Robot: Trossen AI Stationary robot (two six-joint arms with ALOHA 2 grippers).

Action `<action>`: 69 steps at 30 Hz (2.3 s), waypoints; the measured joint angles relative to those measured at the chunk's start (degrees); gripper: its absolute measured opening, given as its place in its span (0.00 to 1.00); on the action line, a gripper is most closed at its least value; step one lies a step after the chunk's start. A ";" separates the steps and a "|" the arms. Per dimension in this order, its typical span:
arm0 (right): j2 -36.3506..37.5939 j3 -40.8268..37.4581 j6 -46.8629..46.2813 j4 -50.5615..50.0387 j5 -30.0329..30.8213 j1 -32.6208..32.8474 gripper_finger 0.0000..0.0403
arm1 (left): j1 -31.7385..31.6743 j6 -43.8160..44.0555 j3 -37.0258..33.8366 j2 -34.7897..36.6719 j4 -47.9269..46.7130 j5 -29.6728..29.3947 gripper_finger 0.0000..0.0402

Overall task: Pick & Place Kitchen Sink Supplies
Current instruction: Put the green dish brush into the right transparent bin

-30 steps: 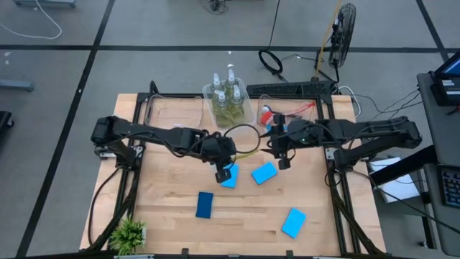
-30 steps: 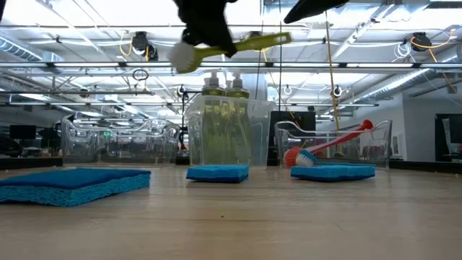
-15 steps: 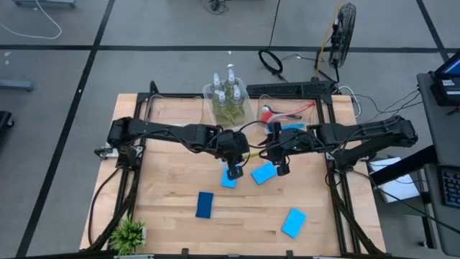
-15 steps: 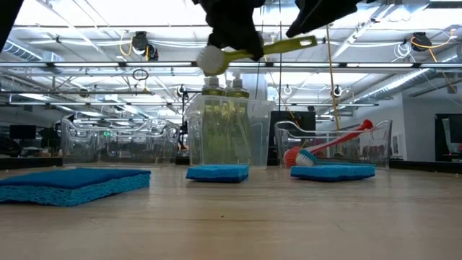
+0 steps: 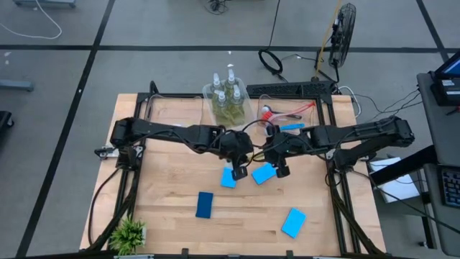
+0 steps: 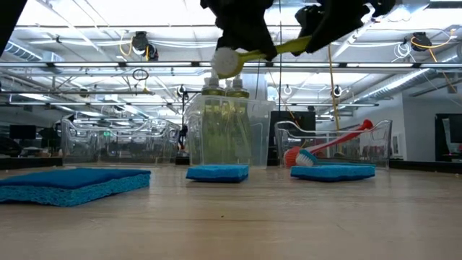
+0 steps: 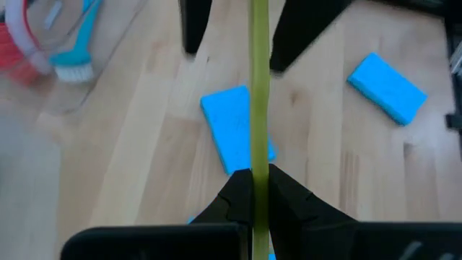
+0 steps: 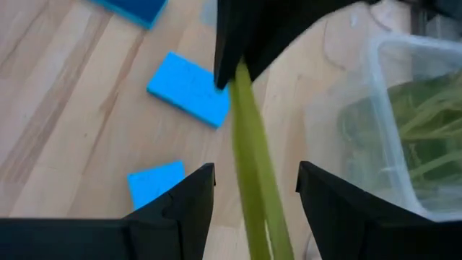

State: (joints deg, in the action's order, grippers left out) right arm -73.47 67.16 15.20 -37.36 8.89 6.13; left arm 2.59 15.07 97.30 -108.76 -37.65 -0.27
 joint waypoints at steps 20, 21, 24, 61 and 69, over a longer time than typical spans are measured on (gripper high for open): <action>-1.46 0.05 -1.27 2.17 -0.18 -0.02 0.28 | 0.09 -0.64 -0.01 -0.28 0.96 0.18 0.04; -1.46 0.04 -1.54 2.15 -0.18 -0.02 0.26 | 0.09 -0.63 -0.01 -0.28 0.95 0.17 0.04; -1.47 0.04 -2.90 2.02 -0.27 -0.07 0.18 | 0.18 -0.44 -0.01 -0.28 0.94 -0.09 0.04; -1.42 0.02 -11.70 -13.56 7.89 -1.54 0.02 | 0.42 -1.51 -0.11 5.67 -1.08 -10.25 0.75; 1.54 0.00 -12.89 -20.27 11.06 -3.93 0.02 | 0.48 -3.39 -0.07 11.56 -10.16 -13.70 0.83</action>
State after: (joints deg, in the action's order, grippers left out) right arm -71.93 67.16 2.31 -57.63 19.95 2.20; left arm 3.07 11.68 97.23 -97.20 -47.81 -13.98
